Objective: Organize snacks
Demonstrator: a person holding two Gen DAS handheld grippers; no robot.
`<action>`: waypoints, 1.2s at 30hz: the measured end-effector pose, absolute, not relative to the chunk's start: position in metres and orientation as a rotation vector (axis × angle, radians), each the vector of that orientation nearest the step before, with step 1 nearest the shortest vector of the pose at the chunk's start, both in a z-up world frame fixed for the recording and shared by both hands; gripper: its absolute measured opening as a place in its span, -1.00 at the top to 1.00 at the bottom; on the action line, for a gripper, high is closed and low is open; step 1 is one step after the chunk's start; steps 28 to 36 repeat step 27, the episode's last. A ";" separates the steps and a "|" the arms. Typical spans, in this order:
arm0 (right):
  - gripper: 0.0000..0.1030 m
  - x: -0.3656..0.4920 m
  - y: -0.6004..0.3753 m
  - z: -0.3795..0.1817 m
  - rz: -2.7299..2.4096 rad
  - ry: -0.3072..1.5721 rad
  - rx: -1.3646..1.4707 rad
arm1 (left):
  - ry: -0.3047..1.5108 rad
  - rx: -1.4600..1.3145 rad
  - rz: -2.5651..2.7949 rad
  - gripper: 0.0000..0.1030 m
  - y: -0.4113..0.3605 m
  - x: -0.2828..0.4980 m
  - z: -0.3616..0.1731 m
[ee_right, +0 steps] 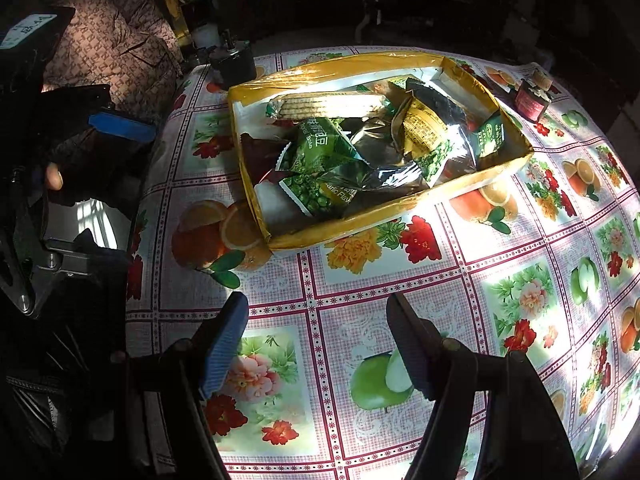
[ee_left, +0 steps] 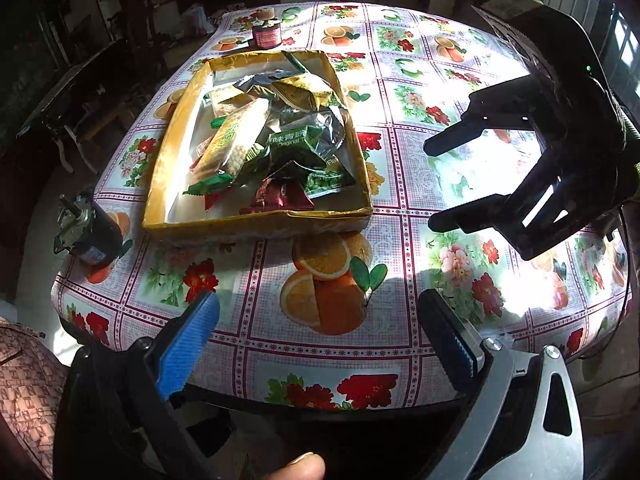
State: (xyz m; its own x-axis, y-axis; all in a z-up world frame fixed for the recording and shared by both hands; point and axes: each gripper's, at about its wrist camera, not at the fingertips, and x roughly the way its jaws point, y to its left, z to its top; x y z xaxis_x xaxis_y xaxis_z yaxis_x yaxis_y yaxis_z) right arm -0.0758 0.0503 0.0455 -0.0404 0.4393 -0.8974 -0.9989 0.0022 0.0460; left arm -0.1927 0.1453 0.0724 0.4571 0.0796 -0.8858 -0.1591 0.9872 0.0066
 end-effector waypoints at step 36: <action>-0.39 -0.088 0.063 0.038 1.467 0.837 -0.794 | 1.025 -0.112 0.163 -0.91 0.151 -0.199 0.082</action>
